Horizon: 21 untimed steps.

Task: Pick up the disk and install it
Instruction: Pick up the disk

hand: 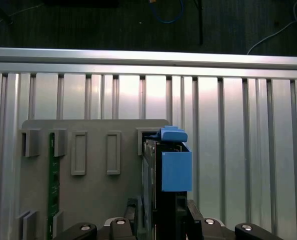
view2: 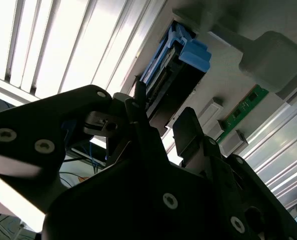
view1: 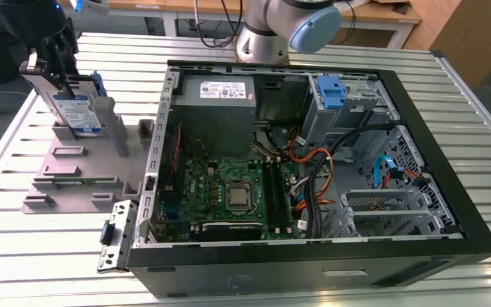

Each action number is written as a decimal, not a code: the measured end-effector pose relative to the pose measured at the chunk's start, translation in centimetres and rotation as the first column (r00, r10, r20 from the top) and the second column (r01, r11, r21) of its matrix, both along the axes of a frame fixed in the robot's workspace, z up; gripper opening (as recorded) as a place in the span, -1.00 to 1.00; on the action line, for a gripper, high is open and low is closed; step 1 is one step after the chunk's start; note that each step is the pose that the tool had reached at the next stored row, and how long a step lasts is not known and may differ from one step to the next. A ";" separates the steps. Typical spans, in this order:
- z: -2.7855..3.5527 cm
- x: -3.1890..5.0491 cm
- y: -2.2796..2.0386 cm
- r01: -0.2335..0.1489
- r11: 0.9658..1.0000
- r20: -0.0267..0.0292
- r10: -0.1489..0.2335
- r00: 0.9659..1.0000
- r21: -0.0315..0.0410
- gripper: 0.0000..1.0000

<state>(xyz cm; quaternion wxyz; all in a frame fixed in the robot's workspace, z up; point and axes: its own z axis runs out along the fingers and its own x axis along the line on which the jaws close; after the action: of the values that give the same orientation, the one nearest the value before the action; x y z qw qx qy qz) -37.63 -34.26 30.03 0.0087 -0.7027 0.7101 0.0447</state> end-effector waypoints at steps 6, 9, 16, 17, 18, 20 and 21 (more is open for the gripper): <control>0.10 0.00 0.00 0.000 1.000 0.000 0.000 1.000 0.000 -0.03; 0.16 0.00 0.00 0.000 1.000 0.000 0.000 1.000 0.000 -0.03; 0.42 0.00 0.00 0.000 1.000 0.000 0.000 1.000 0.001 -0.03; 0.42 0.00 0.00 0.000 1.000 0.000 0.000 1.000 0.001 -0.03; 0.43 0.00 0.00 0.000 1.000 0.000 0.000 1.000 0.001 -0.03; 0.46 -0.05 -0.01 0.000 1.000 0.004 0.000 1.000 0.001 -0.03; 0.45 -0.10 0.00 0.000 1.000 0.013 0.000 1.000 0.001 -0.03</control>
<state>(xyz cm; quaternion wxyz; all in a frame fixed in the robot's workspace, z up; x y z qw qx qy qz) -37.73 -34.27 30.48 0.0136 -0.7029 0.7100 0.0405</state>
